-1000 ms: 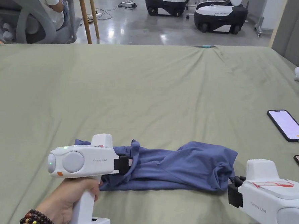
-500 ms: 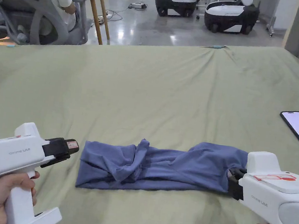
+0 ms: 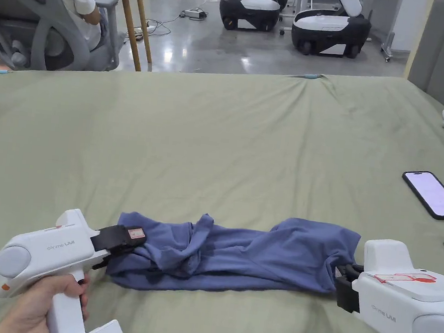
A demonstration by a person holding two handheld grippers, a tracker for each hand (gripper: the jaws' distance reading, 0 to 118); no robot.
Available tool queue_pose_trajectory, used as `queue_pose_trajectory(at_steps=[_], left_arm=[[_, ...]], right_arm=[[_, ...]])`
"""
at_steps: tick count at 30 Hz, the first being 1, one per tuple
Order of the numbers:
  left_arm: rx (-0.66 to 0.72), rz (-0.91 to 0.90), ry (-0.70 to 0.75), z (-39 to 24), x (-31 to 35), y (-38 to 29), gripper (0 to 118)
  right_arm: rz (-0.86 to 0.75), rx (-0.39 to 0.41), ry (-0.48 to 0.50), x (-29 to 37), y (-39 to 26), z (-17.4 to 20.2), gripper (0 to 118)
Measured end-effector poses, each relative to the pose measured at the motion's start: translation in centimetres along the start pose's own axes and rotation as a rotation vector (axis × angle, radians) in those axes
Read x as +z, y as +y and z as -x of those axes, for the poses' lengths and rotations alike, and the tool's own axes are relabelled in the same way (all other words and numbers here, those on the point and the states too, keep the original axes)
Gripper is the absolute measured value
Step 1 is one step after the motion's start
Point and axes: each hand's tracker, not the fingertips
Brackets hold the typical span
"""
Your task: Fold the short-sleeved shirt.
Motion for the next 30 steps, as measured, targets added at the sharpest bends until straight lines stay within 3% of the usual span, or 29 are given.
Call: queue_pose_trajectory(at_steps=[4, 7, 11, 13, 15, 21, 30], left_arm=[[-0.094, -0.017, 0.023, -0.8, 1.9, 0.6, 17], [-0.055, -0.032, 0.003, 1.2, 4.6, 1.8, 16], [-0.09, -0.116, 0.245, 3.5, 8.1, 3.0, 16], [-0.085, -0.103, 0.262, 4.5, 8.9, 3.4, 16], [-0.025, -0.099, 0.161, 3.7, 9.2, 3.4, 16], [-0.085, -0.103, -0.034, -3.9, 8.3, 3.3, 16], [-0.236, 0.132, -0.121, -13.6, -4.1, -2.0, 16]], right_arm=[[0.001, -0.011, -0.007, 0.0, 0.0, -0.3, 0], [-0.007, -0.011, -0.006, 0.2, 0.3, -0.2, 0], [-0.019, -0.01, 0.005, 0.4, 0.4, 0.1, 0], [-0.019, -0.006, 0.014, 0.2, 0.4, 0.4, 0], [-0.02, -0.004, 0.024, 0.1, 0.4, 0.6, 0], [-0.015, 0.001, 0.033, -0.1, 0.4, 0.8, 0], [-0.018, -0.042, 0.008, 0.6, 0.1, -0.5, 0]])
